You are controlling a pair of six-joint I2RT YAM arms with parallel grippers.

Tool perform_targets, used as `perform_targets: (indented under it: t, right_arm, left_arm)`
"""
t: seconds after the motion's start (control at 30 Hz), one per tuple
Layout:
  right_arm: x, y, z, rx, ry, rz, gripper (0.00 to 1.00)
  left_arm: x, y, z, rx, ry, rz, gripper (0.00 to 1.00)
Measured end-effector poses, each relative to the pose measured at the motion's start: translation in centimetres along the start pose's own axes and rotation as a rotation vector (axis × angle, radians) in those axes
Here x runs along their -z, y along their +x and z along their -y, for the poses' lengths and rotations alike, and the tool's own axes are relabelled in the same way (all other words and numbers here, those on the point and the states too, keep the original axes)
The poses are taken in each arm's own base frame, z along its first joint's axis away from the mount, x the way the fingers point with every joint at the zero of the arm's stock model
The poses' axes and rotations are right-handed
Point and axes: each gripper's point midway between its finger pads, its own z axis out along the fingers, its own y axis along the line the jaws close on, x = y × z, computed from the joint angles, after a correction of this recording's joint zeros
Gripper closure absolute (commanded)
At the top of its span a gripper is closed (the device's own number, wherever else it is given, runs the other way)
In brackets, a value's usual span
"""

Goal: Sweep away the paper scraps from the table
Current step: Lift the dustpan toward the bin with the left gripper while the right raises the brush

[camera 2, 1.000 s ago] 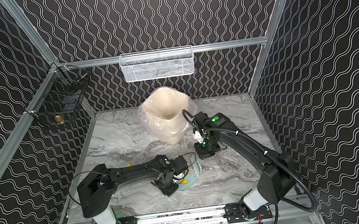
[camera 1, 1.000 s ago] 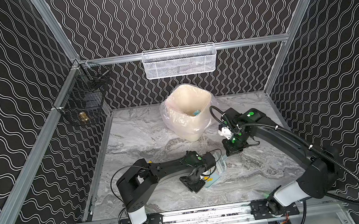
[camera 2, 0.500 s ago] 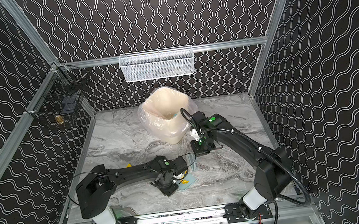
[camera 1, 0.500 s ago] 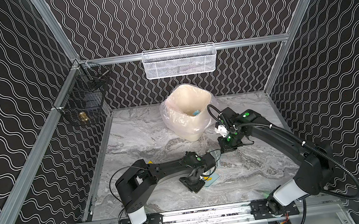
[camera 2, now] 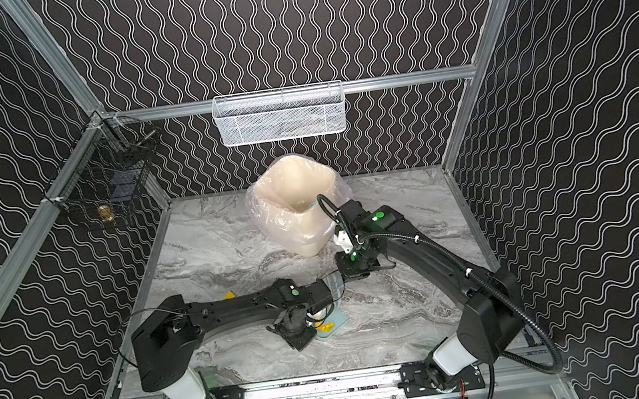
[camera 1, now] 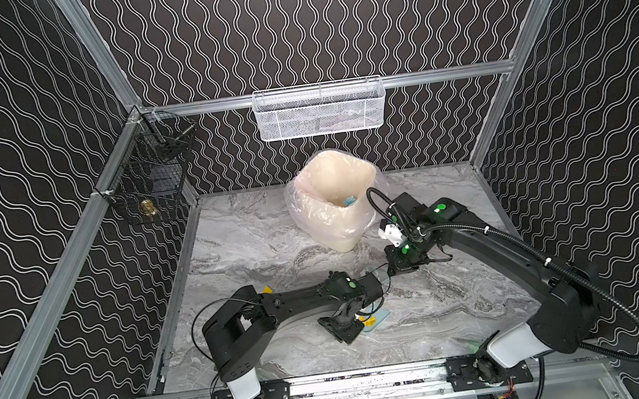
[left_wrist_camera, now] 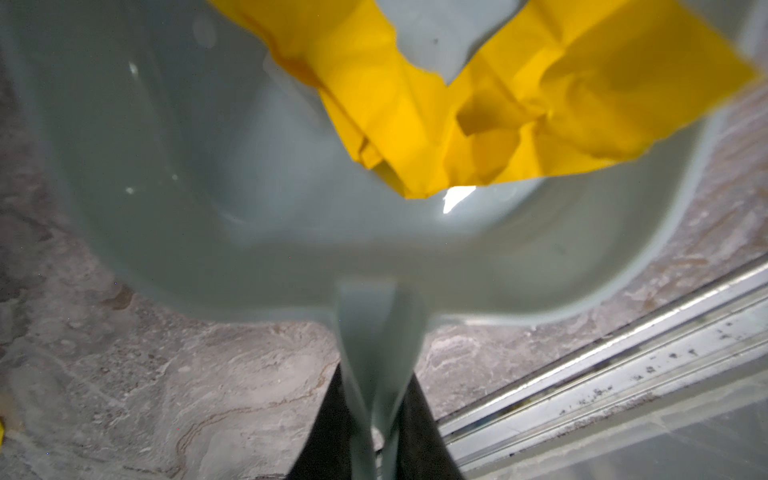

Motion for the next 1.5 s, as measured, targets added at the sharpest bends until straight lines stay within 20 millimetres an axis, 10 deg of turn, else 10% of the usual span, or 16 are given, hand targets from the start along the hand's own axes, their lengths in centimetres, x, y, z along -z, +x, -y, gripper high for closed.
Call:
perform_targets:
  t: [0.5, 1.07, 1.5]
  right_arm:
    - [4.1, -0.4, 5.0, -0.164, -0.085, 0.112, 1.0]
    - [5.2, -0.4, 5.8, -0.208, -0.137, 0.147, 1.0]
    - [5.8, -0.8, 6.0, -0.218, -0.146, 0.167, 1.0]
  left_arm:
    - [6.1, 1.7, -3.2, 0.2, -0.043, 0.217, 1.0]
    - [18.2, 3.7, -13.8, 0.549, -0.058, 0.379, 1.0]
    - [23.2, 2.0, -21.7, 0.628, -0.083, 0.418, 1.0]
